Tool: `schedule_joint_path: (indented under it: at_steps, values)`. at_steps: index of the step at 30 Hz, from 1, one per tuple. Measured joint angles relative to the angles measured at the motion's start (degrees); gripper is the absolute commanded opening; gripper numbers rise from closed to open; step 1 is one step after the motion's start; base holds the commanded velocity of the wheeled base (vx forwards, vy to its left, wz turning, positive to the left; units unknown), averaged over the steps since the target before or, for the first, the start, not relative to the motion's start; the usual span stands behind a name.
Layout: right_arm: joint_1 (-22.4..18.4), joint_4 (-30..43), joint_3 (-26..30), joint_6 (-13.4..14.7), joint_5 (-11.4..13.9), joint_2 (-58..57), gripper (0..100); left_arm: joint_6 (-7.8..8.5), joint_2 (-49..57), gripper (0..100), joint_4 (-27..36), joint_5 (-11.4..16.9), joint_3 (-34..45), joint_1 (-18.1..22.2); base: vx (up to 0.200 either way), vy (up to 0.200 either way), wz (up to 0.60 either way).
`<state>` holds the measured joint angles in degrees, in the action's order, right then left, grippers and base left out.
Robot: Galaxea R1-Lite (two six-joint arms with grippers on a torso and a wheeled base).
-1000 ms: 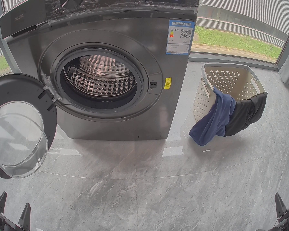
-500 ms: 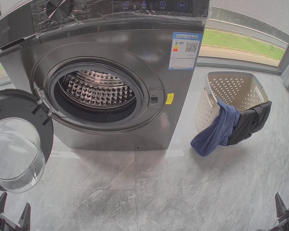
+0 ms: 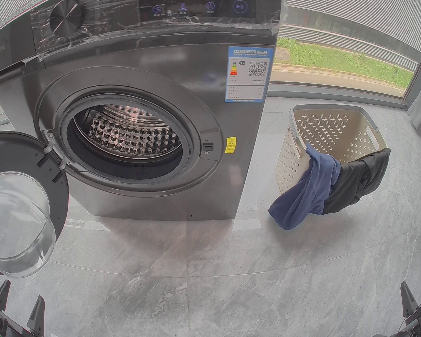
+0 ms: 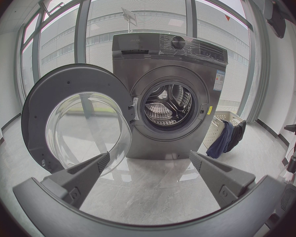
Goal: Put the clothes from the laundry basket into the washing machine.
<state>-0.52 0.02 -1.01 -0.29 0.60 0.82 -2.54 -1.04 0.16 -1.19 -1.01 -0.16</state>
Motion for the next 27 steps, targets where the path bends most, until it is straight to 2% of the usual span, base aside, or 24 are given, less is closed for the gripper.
schedule_joint_path:
  at_steps: [5, 15, 24, 27]
  values:
    - [0.00, 0.00, 0.00, 0.02, 0.00, 0.02, 100, 0.00, 0.00, 100, 0.02, -0.02, 0.00, 0.00, 0.000, 0.000, 0.00]
    - [-0.02, -0.02, 0.00, 0.00, -0.02, 0.04, 100, 0.05, 0.02, 100, 0.00, -0.02, 0.00, -0.05, 0.000, -0.200, 0.00]
    - [0.00, 0.00, 0.00, 0.02, -0.02, 0.06, 100, 0.07, 0.00, 100, 0.02, 0.00, 0.00, 0.00, 0.000, 0.000, 0.00]
    - [0.00, -0.02, 0.00, 0.00, -0.02, 0.06, 100, 0.09, 0.02, 100, 0.00, 0.00, 0.00, 0.00, 0.000, -0.200, 0.00]
